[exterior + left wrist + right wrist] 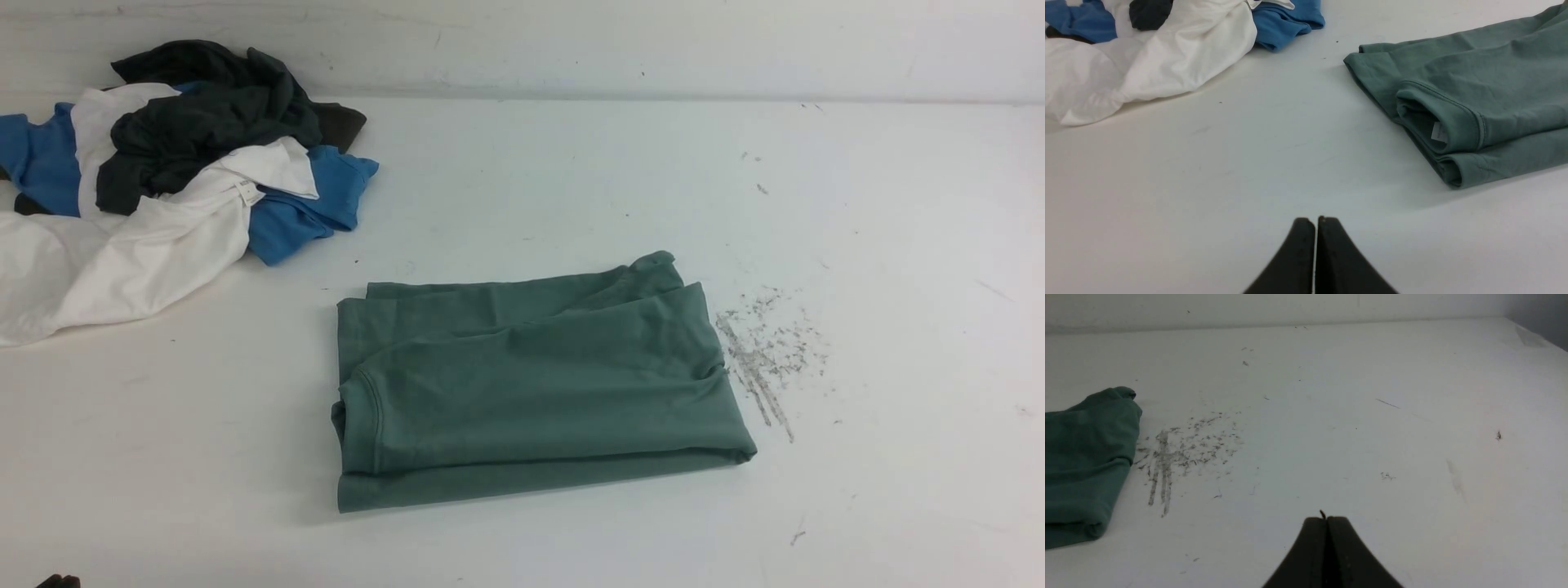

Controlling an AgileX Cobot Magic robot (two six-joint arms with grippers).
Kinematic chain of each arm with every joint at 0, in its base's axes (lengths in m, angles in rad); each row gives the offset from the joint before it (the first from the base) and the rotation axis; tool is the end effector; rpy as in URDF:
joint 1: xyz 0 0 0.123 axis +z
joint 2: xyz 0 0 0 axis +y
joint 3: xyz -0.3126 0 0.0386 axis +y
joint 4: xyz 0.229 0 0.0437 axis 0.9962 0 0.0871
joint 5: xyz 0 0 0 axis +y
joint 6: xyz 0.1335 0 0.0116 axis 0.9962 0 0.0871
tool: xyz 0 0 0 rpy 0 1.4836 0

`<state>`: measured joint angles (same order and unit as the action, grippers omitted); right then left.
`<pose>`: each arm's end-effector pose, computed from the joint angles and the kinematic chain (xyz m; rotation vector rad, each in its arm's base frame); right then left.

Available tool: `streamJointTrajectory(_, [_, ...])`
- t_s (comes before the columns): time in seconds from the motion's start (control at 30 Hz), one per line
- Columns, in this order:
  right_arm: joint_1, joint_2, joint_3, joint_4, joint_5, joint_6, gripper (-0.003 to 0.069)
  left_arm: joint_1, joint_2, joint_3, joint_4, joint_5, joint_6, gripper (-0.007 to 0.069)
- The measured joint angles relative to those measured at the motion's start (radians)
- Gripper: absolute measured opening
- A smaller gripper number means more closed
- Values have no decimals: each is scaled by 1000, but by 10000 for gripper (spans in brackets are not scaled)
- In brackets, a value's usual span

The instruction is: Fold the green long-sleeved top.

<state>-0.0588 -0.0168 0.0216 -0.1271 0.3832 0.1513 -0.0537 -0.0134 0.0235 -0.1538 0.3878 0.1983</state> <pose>0.0435 -0.0089 0.1596 0.1188 1.8651 -0.0619 0.0434 -0.0101 0.1584 0.1424 1.8718 -0.0530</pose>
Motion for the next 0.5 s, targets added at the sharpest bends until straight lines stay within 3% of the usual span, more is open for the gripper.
streamJointTrajectory(0.5, [4, 0, 0, 7, 0, 0, -15, 0, 0, 0, 0, 0, 0, -3])
